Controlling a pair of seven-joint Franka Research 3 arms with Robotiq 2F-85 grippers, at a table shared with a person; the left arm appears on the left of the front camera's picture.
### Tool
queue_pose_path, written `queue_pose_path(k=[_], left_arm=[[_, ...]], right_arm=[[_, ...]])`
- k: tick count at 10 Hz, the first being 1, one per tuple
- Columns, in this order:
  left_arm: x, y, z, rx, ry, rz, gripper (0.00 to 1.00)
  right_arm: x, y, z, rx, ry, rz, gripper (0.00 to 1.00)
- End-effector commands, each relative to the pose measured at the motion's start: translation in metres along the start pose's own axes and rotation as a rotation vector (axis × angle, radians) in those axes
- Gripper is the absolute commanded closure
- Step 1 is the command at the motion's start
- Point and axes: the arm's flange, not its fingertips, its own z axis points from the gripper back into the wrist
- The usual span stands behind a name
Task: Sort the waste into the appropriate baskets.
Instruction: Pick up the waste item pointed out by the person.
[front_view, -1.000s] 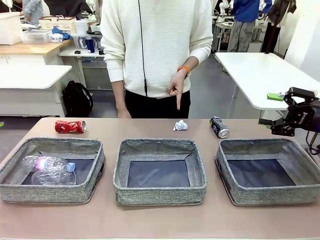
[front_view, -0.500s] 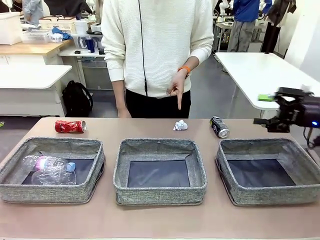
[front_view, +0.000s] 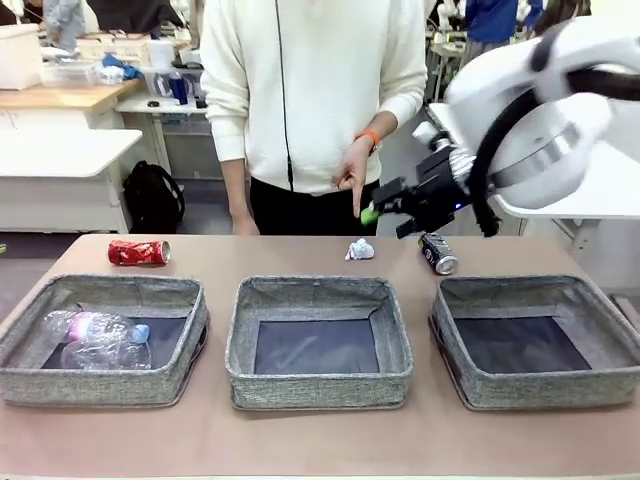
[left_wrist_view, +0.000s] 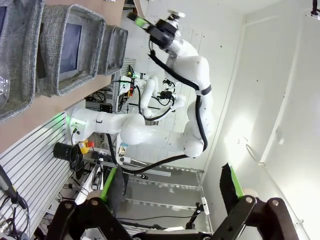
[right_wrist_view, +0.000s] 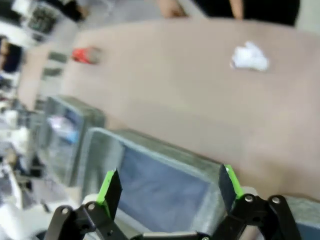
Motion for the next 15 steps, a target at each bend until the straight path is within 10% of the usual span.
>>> queue_pose_path(k=[1, 3, 5, 15], left_arm=[[-0.002, -0.003, 0.001, -0.017, 0.005, -0.025, 0.0], [-0.002, -0.003, 0.001, -0.017, 0.005, -0.025, 0.0], [-0.002, -0.003, 0.001, -0.017, 0.005, -0.025, 0.0], [-0.002, -0.003, 0.001, -0.017, 0.005, -0.025, 0.0]], right_arm=[[0.014, -0.011, -0.016, -0.133, 0.146, 0.033, 0.0], [-0.006, -0.008, -0.024, -0.078, 0.085, 0.037, 0.0], [-0.009, -0.023, -0.035, -0.275, 0.185, -0.025, 0.0], [0.091, -0.037, -0.135, -0.413, 0.029, 0.088, 0.0]])
